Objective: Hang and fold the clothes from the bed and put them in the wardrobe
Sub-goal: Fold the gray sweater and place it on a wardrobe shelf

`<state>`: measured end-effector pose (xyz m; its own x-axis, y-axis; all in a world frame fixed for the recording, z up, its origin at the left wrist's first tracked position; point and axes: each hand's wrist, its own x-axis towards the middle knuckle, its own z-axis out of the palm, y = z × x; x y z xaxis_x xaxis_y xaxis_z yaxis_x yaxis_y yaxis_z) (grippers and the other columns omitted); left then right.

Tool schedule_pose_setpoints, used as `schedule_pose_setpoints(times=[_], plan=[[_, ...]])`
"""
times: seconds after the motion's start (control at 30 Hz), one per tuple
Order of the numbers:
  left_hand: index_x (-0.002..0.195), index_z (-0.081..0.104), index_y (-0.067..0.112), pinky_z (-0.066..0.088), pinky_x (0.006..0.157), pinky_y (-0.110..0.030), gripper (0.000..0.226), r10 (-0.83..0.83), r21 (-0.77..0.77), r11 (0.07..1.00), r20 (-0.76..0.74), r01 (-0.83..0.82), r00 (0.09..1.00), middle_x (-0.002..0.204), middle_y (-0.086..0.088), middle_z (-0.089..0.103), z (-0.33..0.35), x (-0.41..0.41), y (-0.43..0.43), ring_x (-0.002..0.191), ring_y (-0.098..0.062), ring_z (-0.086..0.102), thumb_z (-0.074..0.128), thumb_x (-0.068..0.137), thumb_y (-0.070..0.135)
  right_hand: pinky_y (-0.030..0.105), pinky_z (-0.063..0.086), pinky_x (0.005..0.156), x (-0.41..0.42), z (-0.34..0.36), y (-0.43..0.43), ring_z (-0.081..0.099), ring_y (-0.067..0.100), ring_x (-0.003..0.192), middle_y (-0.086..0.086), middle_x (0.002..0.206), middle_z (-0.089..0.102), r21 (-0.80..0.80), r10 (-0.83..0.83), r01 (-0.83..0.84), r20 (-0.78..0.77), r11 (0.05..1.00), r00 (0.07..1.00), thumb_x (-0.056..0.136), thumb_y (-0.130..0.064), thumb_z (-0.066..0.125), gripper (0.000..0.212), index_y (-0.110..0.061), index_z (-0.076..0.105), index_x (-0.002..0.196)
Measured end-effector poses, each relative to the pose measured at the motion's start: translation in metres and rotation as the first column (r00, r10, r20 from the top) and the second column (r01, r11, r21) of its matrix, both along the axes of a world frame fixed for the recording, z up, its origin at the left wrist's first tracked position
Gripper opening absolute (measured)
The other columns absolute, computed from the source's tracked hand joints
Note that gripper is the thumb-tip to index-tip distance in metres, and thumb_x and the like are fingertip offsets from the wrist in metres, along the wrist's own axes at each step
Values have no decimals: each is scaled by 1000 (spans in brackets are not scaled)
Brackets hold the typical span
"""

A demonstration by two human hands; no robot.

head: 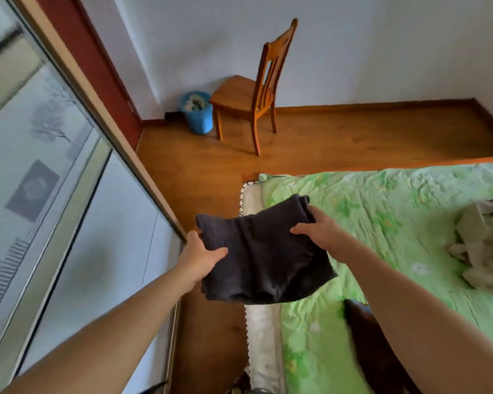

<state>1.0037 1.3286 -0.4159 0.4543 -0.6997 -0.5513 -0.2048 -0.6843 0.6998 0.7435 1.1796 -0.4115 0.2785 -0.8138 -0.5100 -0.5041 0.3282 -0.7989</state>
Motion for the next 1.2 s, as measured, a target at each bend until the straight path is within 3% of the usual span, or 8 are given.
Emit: schedule_pose_setpoints(times=[0.13,0.33,0.47,0.6,0.7,0.93,1.07,1.2], plan=[[145,25,18,49,105,-50,84,136,11,991,0,-136,991,147,-7,46,-2,19,66,127,-30,54,81,84,30,43,57,90,52,-2,26,70,22,96,1,108,72,10,207,-207,-44,978,977,72,-24,80,48,-33,62,116],[149,10,27,55,97,-53,95,229,63,972,-25,-227,973,145,-11,49,-3,27,174,120,-36,59,79,84,33,27,49,71,109,-6,92,64,11,90,-7,102,67,-53,463,-472,-128,880,877,77,-25,81,50,-33,55,120],[151,4,24,58,89,-44,97,252,69,964,86,-258,964,135,-11,56,-2,7,253,105,-30,64,74,86,38,41,54,92,124,-3,154,65,19,99,-3,107,67,-64,599,-617,-185,784,779,68,-35,80,62,-29,52,123],[150,7,23,59,75,-37,93,306,46,949,100,-311,947,110,2,59,-7,-20,342,87,-17,64,73,85,39,46,53,99,128,0,221,66,22,107,0,116,69,-50,726,-749,-213,660,654,51,-51,74,86,-31,51,132],[149,9,24,58,82,-42,94,402,29,914,86,-405,912,114,0,61,-11,-32,403,93,-21,66,75,84,37,42,54,97,135,0,270,67,18,105,-4,116,69,-39,790,-813,-210,582,576,52,-51,75,86,-32,51,133],[156,5,20,49,100,-41,100,652,-33,756,110,-653,750,134,-4,49,-16,-53,530,119,-28,57,76,85,27,12,51,56,174,10,388,68,6,85,-9,102,67,59,925,-930,-146,363,352,74,-22,86,70,-33,43,127],[156,12,19,32,87,-8,96,773,-68,631,143,-773,618,135,3,42,-5,-68,595,109,-1,48,77,86,21,35,58,81,191,24,455,67,22,100,5,113,65,119,982,-980,-121,157,142,70,-13,86,80,-26,40,133],[156,18,13,27,101,-21,99,808,-62,555,280,-830,519,155,-10,33,14,-77,648,140,-22,36,81,81,27,42,55,89,209,47,514,64,26,103,11,115,63,53,994,-999,-108,5,-1,58,-13,84,94,-15,38,140]])
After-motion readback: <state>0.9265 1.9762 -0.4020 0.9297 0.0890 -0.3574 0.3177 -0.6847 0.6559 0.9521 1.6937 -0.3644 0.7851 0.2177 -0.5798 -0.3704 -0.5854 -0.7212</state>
